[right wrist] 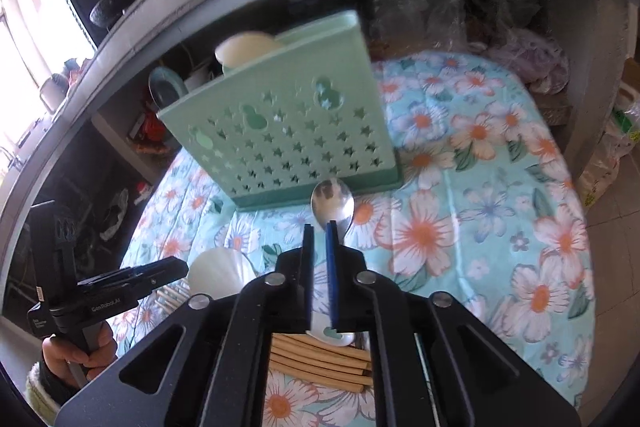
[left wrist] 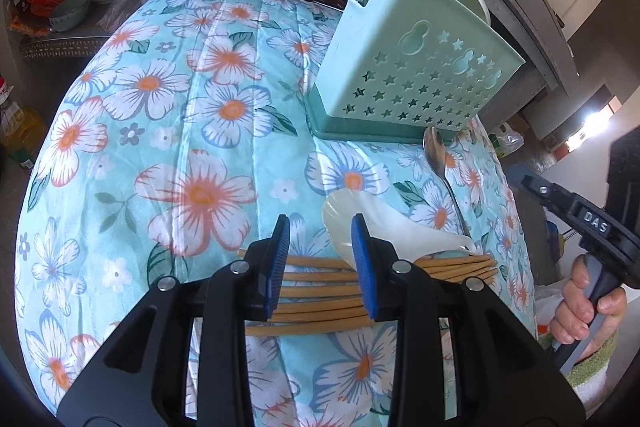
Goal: Organize utensils
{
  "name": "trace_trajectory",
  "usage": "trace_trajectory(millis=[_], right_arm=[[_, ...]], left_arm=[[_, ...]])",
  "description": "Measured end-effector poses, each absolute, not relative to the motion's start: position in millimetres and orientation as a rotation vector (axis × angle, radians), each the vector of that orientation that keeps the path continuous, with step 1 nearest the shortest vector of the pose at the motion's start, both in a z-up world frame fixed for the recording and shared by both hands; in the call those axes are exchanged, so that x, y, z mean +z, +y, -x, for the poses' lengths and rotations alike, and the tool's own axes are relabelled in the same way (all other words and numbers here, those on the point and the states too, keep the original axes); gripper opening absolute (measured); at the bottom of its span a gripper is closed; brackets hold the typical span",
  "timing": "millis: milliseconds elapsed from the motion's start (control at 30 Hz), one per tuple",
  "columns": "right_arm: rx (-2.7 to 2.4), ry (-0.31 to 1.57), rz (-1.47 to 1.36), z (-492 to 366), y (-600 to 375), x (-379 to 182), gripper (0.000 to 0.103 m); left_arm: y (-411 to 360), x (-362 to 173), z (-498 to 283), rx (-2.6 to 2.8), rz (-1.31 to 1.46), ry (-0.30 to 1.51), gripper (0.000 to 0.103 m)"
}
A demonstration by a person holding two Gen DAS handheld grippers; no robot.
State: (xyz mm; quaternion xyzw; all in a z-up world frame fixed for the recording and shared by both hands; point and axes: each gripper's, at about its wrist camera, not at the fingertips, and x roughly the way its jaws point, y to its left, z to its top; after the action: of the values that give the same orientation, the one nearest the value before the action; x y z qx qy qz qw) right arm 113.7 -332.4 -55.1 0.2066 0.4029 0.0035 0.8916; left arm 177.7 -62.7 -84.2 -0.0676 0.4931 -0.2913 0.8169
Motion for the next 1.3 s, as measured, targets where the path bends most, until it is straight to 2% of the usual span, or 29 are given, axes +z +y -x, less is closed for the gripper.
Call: trace_trajectory(millis=[33, 67, 300, 500, 667, 733, 1100, 1300], right_arm=[[0.013, 0.849, -0.450, -120, -335, -60, 0.031], [0.005, 0.865, -0.459, -127, -338, -66, 0.036], [0.001, 0.922, -0.499, -169, -356, -102, 0.037], [0.033, 0.912, -0.515, -182, -358, -110, 0.037], [0.052, 0.912, -0.457, -176, -342, -110, 0.012], [0.054, 0.899, -0.439, -172, -337, -106, 0.008], [-0.084, 0.779, -0.062, -133, -319, -51, 0.002], [-0.169, 0.755, -0.022, -113, -361, -22, 0.002]], left_arm=[[-63, -84, -177, -0.622, 0.145, 1.052, 0.030], [-63, -84, -176, -0.623, 0.145, 1.051, 0.030], [-57, -82, -175, -0.616, 0.152, 1.046, 0.030], [-49, -81, -178, -0.605, 0.162, 1.043, 0.030], [-46, -81, -180, -0.599, 0.167, 1.040, 0.030], [-47, -81, -180, -0.599, 0.167, 1.040, 0.030], [-49, -80, -179, -0.601, 0.157, 1.033, 0.030], [-51, -81, -178, -0.608, 0.151, 1.034, 0.030]])
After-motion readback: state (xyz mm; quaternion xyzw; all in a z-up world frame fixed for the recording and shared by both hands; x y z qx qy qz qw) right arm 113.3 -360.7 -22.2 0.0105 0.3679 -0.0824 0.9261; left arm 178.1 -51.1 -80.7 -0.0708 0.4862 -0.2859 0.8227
